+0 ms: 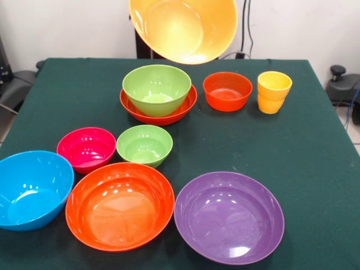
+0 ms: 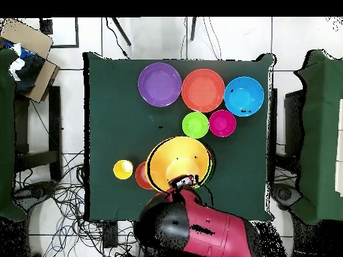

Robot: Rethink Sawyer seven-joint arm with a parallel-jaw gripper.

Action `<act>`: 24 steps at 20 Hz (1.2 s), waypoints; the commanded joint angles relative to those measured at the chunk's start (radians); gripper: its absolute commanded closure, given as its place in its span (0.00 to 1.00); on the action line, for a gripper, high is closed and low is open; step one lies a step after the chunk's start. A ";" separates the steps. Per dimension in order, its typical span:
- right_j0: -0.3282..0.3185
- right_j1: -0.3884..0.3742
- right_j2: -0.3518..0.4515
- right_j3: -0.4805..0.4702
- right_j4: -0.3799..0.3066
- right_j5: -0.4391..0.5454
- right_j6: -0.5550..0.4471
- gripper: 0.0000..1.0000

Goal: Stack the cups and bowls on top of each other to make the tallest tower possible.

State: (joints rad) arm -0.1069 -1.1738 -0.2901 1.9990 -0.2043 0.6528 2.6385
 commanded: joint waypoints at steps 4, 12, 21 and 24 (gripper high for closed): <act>-0.032 0.017 0.133 0.064 -0.090 -0.043 -0.177 1.00; -0.031 0.049 0.154 0.010 -0.098 -0.064 -0.128 1.00; -0.021 0.086 0.145 0.002 -0.145 -0.115 -0.079 1.00; -0.015 0.093 0.140 0.011 -0.152 -0.136 -0.061 1.00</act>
State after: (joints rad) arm -0.1211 -1.1612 -0.2235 2.0023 -0.2633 0.6054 2.6385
